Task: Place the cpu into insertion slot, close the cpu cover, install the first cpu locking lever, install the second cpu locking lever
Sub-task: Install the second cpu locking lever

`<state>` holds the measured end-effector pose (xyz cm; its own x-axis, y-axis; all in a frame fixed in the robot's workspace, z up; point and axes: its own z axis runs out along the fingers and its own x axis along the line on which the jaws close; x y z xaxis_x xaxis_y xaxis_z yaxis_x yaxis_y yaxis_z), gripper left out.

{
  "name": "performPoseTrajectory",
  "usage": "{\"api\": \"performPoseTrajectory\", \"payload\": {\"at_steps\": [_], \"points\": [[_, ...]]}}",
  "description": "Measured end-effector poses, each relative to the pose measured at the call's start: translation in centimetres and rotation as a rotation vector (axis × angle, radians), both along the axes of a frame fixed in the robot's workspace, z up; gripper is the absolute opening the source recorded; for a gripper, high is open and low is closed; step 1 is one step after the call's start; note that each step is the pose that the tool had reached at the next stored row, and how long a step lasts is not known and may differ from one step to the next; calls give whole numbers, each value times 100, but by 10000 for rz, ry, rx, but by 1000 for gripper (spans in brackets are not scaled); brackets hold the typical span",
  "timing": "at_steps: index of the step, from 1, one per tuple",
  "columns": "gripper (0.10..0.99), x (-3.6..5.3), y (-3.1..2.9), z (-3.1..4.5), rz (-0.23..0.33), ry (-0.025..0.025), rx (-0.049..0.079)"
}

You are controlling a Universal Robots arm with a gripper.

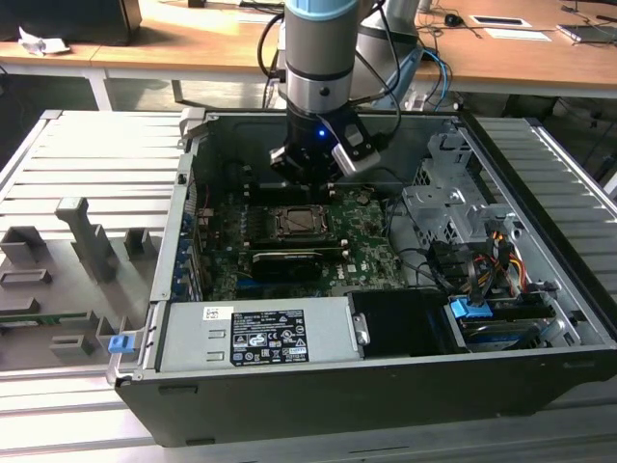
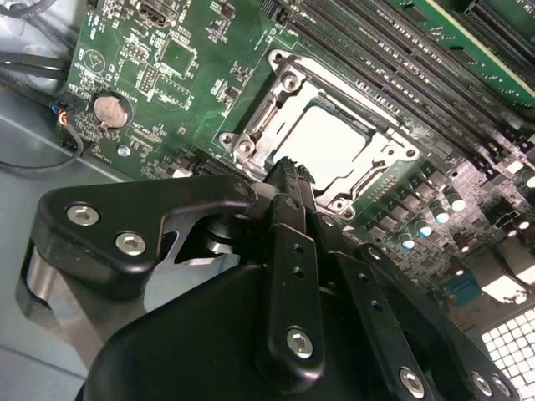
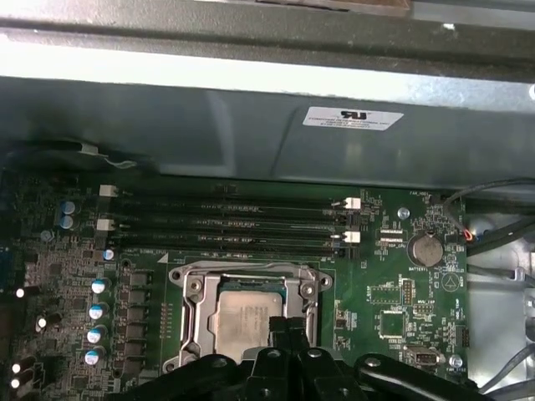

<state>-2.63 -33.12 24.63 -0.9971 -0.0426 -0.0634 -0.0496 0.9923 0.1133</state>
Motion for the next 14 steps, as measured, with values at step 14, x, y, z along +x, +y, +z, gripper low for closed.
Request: {"api": "performPoseTrajectory", "payload": {"at_steps": [14], "points": [[106,1,-269,-23,0,309,20]]}}
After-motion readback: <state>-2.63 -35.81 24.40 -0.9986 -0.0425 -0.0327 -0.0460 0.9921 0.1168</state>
